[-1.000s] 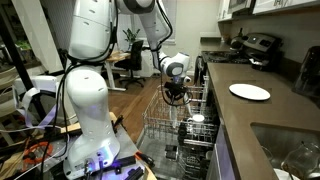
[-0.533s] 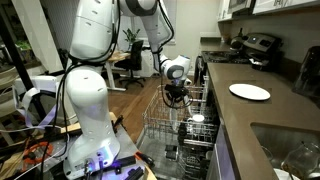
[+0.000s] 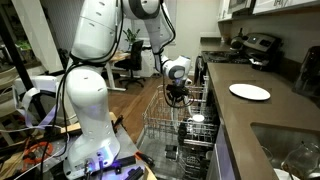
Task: Take the white plate on the top and put it behind the white cup in the dishwasher
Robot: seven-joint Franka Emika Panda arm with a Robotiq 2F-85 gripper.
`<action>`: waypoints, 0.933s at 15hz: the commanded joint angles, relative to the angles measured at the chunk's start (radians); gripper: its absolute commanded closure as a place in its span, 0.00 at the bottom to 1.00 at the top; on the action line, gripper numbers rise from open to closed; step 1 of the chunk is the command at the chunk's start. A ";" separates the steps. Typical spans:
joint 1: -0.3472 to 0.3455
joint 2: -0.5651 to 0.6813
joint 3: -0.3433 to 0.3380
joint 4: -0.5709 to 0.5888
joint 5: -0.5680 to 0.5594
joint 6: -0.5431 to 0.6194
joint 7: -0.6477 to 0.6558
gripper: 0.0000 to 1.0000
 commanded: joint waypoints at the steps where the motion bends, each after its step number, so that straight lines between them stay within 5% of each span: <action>1: -0.028 0.031 0.017 0.043 -0.028 -0.034 -0.011 0.94; 5: -0.029 0.037 0.017 0.058 -0.024 -0.069 -0.011 0.74; 14: -0.021 0.001 0.020 0.036 -0.020 -0.116 0.010 0.57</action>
